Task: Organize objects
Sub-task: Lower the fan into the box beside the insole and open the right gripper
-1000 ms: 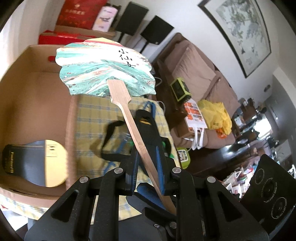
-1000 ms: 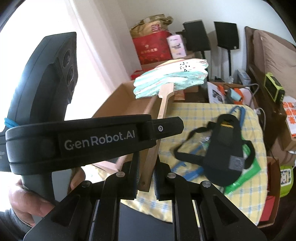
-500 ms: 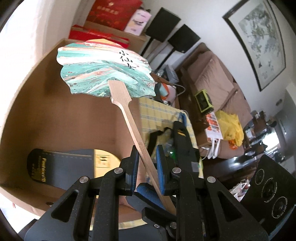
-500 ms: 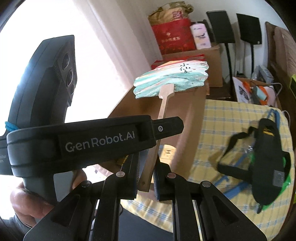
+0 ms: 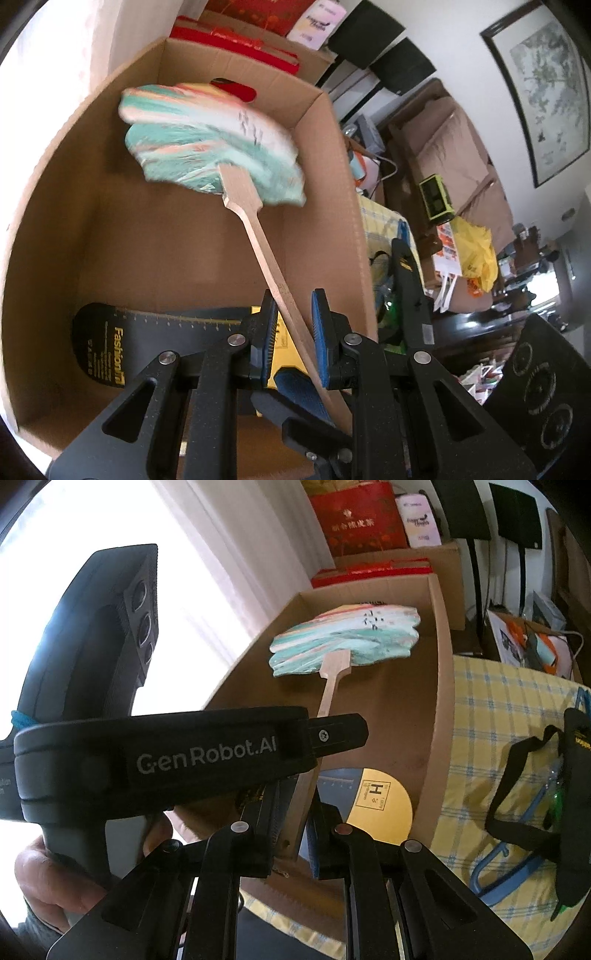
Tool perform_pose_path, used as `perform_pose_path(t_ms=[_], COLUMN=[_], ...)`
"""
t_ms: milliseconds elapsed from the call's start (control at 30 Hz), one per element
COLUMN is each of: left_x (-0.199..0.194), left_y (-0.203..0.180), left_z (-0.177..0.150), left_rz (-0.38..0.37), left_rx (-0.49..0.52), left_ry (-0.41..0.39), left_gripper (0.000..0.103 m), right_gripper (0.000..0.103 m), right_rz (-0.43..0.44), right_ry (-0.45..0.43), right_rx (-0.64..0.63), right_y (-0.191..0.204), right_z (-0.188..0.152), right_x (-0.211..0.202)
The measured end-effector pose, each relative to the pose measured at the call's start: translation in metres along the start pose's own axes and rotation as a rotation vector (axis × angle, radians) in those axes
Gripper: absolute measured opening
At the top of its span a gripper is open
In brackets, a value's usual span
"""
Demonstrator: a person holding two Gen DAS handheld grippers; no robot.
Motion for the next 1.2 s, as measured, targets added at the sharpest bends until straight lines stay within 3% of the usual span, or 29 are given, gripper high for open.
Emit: perform_pose_path(t_ms=[233,367,467,600,700,833,967,1200], left_x=[0.010,-0.001,-0.016,-0.035,-0.040,-0.044,-0.046,-0.043], left_y=[0.016,0.018,0.018,0.014,0.006,-0.004,-0.019,-0.049], left_z=[0.006,0.006,0.010,0.016,0.015,0.009,0.002,-0.016], left_rz=[0.006,0.041,0.006,-0.029,-0.033,-0.011,0.012,0.016], left_rx=[-0.039,-0.024,-0.052,-0.069,-0.048,-0.009,0.043,0.116], left_ry=[0.023,-0.004,-0.042,-0.086,-0.083,-0.078,-0.081,-0.068], left_gripper=[0.019,0.035,0.040,0.040,0.045,0.062,0.072,0.076], right_gripper=[0.022,0.030,0.032,0.046,0.046,0.046,0.048,0.059], right_rz=[-0.068,-0.100,-0.124,-0.105,-0.105,-0.105,-0.144,-0.209], right_ry=[0.008,0.011,0.005,-0.004,-0.019,-0.042,-0.072,-0.115], right_rx=[-0.055,-0.072,-0.073,-0.029,-0.011,-0.001,0.007,0.061], right_y=[0.001,-0.003,-0.009,-0.015,-0.019,-0.023,-0.035,-0.071], right_z=[-0.003,-0.005,-0.007,-0.008,-0.007,-0.006,-0.005,-0.006], right_x=[0.004,-0.004,-0.012,-0.026,-0.035,-0.049,-0.068,-0.101])
Point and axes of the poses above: each gripper's, at about its wrist camera, not at the fingertips, and x roughly the way its jaws point, y to its left, z to its top, the point moved 8 cm from there along x, roughly the way its jaws point, and after that the axes turned 7 degrees about x, right-handed, at the moved point
